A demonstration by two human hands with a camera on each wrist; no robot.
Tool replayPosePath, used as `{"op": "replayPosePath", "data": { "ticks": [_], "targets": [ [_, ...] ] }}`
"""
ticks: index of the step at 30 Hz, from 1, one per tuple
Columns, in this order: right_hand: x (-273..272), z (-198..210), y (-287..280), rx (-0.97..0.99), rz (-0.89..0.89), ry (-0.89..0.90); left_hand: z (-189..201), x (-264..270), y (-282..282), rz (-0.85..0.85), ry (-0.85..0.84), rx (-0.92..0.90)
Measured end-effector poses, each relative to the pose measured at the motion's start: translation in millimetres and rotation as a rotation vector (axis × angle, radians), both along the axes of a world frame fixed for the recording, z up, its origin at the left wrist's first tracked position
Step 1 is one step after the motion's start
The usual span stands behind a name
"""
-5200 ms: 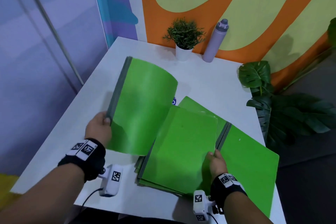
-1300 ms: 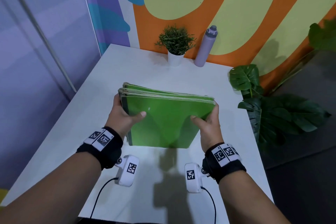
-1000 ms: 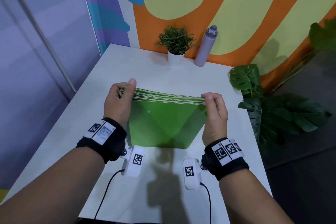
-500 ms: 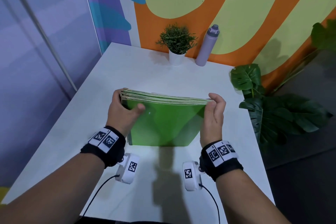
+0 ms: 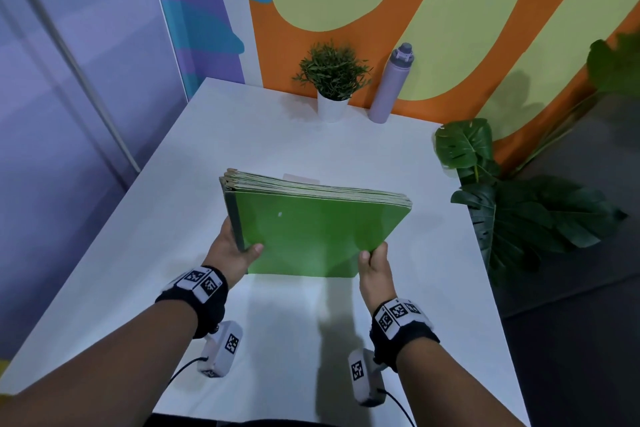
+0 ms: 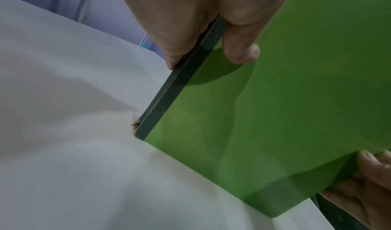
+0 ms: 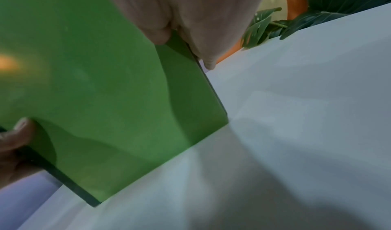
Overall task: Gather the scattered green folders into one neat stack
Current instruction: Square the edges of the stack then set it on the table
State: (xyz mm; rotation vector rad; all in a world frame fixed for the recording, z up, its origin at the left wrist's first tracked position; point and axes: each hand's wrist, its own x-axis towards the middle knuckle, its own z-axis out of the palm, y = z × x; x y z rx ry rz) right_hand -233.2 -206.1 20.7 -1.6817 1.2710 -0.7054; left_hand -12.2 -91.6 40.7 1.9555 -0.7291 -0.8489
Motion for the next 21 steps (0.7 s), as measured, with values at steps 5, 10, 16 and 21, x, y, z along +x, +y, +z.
{"op": "replayPosePath", "data": {
  "ticks": [5, 10, 16, 21],
  "targets": [
    [0.1, 11.3, -5.3, -0.013, -0.057, 0.055, 1.7, -2.7, -2.8, 0.057, 0.003, -0.050],
    [2.8, 37.4, -20.8, -0.052, -0.126, 0.026, 23.3, -3.0, -10.8, 0.080, 0.004, -0.140],
    [3.7, 50.4, -47.1, 0.072, -0.167, -0.071, 32.1, 8.4, -16.9, -0.039, 0.123, -0.123],
    [-4.6, 55.3, -50.2, 0.141, -0.052, -0.217, 30.7, 4.4, -13.2, 0.049, 0.162, -0.208]
  ]
}}
